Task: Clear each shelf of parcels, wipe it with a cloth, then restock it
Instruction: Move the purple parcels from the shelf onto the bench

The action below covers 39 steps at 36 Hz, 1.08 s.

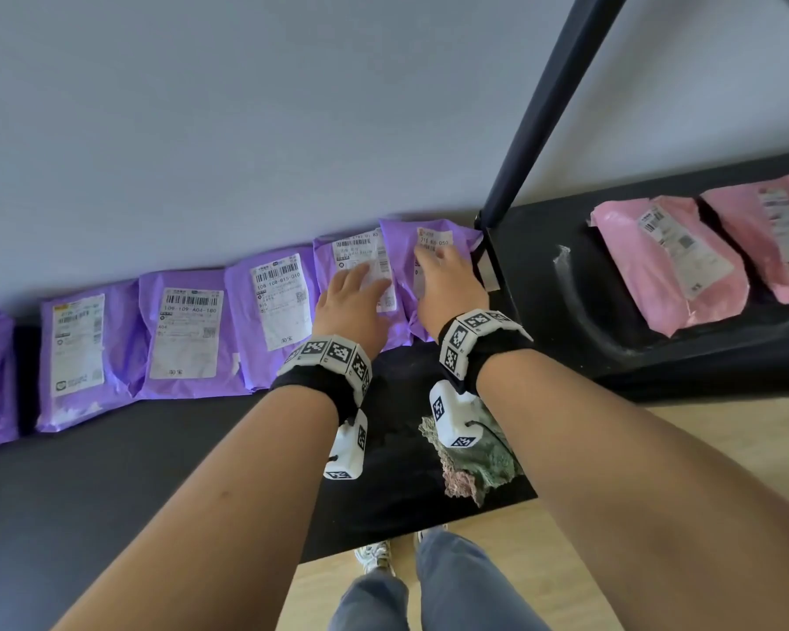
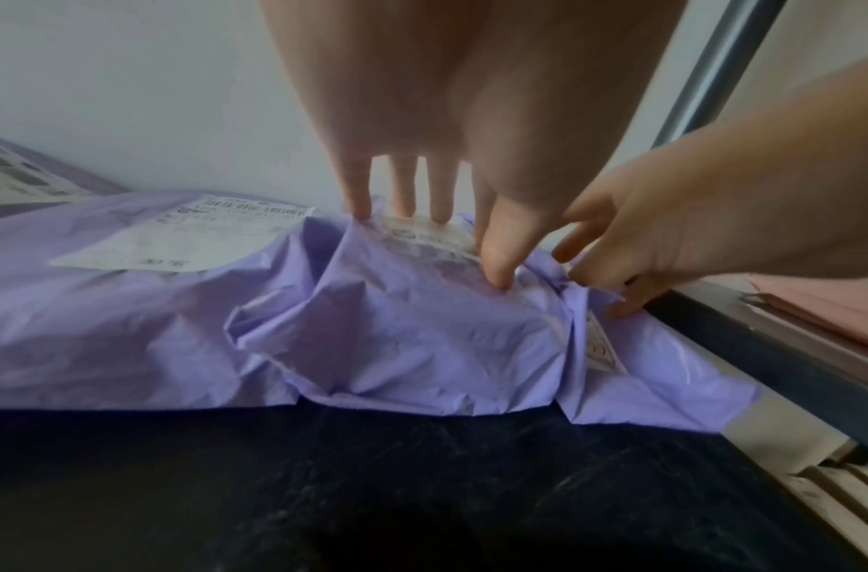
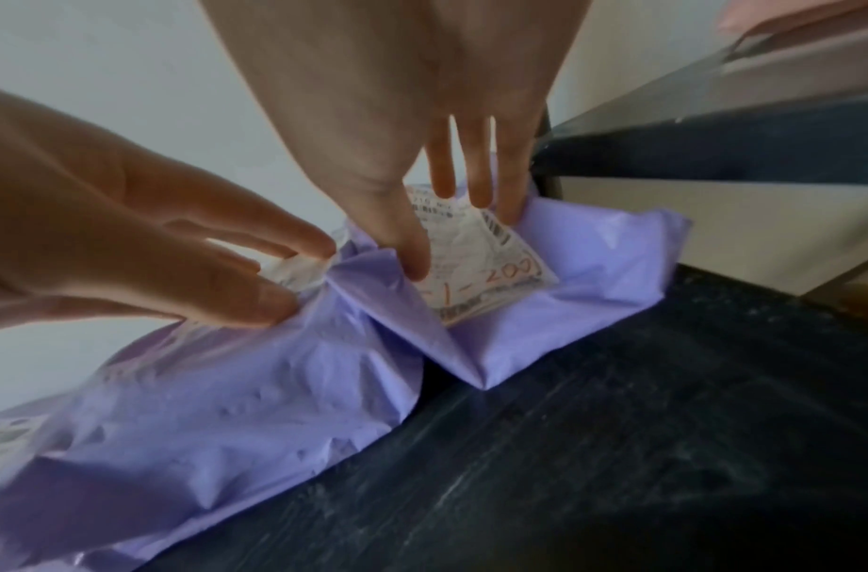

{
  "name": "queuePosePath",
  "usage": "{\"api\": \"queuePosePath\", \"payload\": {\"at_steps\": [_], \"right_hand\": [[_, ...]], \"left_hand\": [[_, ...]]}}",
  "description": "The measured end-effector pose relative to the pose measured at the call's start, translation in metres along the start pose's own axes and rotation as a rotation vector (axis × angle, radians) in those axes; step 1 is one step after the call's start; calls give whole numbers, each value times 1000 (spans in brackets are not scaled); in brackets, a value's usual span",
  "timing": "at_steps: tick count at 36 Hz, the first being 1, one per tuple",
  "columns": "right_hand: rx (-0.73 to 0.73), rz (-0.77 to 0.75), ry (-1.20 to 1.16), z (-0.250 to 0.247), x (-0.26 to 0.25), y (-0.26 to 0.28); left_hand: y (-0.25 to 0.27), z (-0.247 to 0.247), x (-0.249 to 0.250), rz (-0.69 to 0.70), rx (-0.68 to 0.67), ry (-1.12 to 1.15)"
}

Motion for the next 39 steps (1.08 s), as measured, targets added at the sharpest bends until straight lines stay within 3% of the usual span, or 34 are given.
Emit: {"api": "queuePosePath", "payload": {"at_steps": [7,15,19,24,39], "right_hand": [[-200,65,111,30,2,-12],[-183,140,268,33,8,-24],[-235,90,298,33,11,-23],[-116,89,227,23,18,-14],[-13,148,53,-14,10,72]], "left_hand": [[-1,2,-3,-20,18,71],[-3,5,-6,-24,5,60],[-2,7,-4,-15,-30,15],[4,1,2,12,-67,-61],[75,-26,36,66,-84,-148]]}}
Point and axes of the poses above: each hand's wrist, its own y-axis away from the middle knuckle, its own z-axis out of the palm, x = y × z, the point moved 3 cm from there along -y, towards the middle knuckle, and after that the axes turned 11 degrees about z, right-handed, at the moved point
